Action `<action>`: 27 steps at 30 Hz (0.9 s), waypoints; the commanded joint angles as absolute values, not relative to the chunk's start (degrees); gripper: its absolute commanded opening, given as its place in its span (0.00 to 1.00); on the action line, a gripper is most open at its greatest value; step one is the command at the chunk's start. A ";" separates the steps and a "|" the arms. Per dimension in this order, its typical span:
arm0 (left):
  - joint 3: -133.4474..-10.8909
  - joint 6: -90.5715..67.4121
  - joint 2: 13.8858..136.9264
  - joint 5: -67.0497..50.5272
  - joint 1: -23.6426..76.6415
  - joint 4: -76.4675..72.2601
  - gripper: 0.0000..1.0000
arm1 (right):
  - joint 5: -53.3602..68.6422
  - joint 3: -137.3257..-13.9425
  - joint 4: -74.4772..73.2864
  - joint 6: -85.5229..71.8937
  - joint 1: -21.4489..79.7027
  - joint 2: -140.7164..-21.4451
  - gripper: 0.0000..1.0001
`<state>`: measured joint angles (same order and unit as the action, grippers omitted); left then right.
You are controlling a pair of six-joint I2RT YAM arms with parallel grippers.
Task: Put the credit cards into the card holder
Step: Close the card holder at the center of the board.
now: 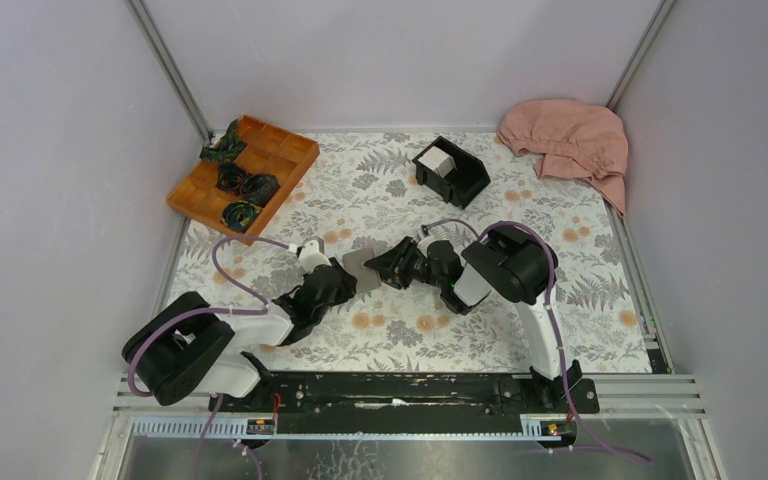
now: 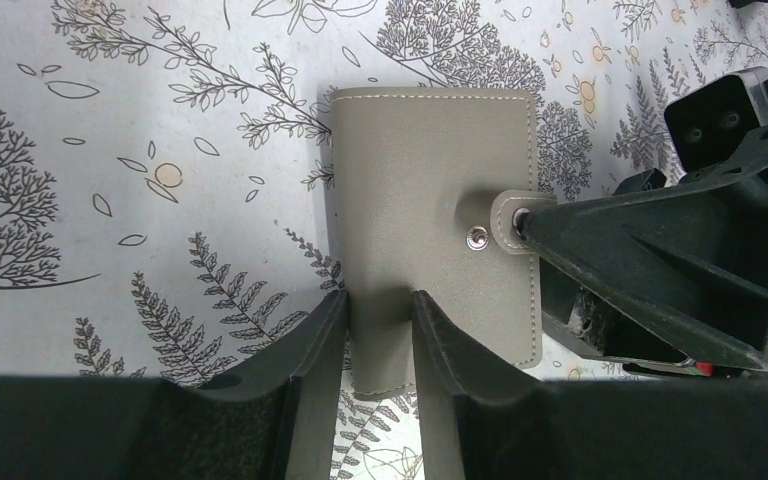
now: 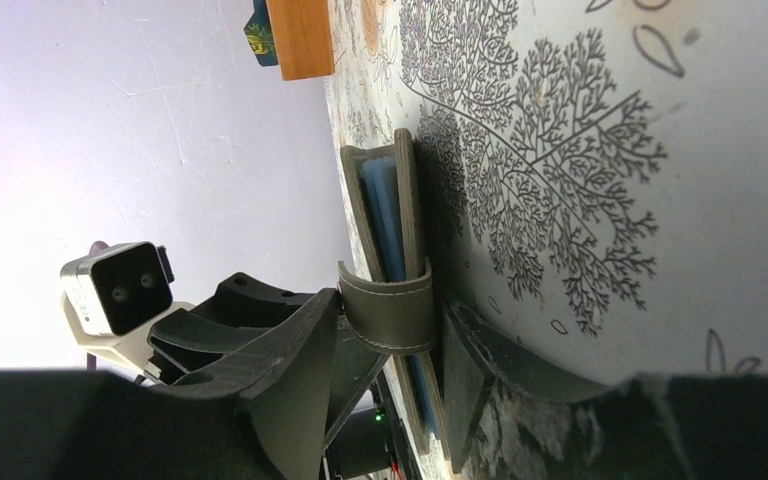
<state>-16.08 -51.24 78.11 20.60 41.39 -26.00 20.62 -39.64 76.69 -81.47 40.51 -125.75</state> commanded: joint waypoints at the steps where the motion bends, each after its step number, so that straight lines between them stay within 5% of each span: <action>1: -15.90 -48.52 80.11 18.63 41.42 -17.87 0.36 | 21.72 -39.78 61.49 -79.59 41.39 -130.65 0.48; 27: -17.02 -47.98 81.22 18.72 40.82 -17.42 0.36 | 22.16 -40.03 52.56 -72.40 42.10 -132.17 0.41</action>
